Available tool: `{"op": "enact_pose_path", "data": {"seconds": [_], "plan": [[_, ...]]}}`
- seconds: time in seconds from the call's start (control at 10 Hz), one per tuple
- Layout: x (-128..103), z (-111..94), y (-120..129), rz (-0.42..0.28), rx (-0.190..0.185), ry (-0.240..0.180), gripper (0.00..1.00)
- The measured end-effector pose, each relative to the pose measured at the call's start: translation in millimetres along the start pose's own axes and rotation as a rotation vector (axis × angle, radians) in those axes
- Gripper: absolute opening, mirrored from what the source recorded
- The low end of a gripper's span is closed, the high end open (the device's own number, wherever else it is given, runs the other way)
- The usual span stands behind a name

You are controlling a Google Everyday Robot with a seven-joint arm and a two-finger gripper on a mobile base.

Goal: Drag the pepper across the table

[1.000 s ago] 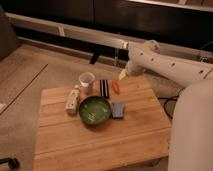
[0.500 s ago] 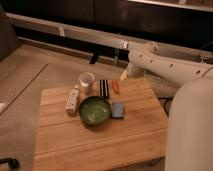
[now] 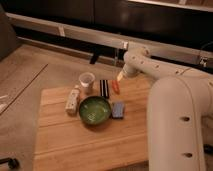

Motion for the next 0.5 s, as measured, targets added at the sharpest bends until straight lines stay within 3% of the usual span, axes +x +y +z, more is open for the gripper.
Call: {"op": "enact_pose_path", "data": {"seconds": [0.3,0.5], "plan": [[-15.1,23.4,8.4,-0.034,-0.066,-0.009,0.65],[-15.4,23.6,8.6,-0.034,-0.067,-0.009,0.65]]}}
